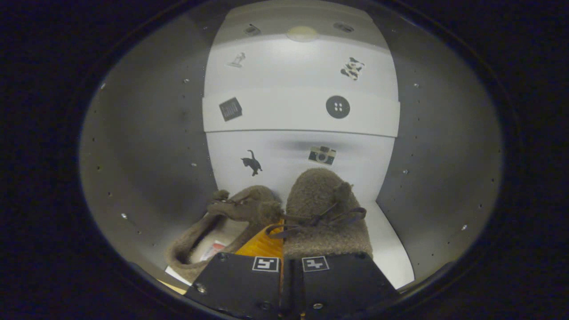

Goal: Open the shoe cabinet door, grab the shoes and put them into the shoe cabinet, then close the shoe cabinet door.

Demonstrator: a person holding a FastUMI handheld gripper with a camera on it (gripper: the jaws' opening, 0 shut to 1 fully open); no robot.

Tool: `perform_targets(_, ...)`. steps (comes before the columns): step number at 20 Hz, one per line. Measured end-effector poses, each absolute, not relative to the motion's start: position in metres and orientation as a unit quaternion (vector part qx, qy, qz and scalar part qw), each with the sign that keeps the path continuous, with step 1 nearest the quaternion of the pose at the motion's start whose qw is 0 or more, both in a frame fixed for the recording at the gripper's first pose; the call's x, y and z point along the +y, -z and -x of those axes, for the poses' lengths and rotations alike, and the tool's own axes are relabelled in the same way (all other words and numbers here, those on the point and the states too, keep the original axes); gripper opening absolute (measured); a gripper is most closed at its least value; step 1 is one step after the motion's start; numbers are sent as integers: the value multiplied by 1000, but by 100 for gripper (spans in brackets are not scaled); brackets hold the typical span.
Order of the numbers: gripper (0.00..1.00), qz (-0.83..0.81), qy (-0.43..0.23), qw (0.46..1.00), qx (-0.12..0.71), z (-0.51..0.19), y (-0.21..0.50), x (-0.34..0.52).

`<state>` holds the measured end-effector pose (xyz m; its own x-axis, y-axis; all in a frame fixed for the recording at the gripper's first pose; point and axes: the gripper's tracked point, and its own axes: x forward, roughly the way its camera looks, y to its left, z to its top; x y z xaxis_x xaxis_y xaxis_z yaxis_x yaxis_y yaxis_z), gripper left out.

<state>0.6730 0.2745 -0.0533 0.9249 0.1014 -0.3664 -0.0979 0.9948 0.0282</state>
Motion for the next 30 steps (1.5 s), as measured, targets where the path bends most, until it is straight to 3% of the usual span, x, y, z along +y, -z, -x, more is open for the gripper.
perform_targets(11, 8, -4, -20, 954, 298, -685, 86, 264)
perform_targets(13, 14, -25, -31, 950, 308, -681, 89, 273)
perform_targets(18, 49, -17, -34, 959, 282, -659, 77, 279)
perform_targets(25, 78, -2, -41, 978, 204, -583, 44, 278)
perform_targets(30, 79, 2, -47, 989, 142, -498, 12, 273)
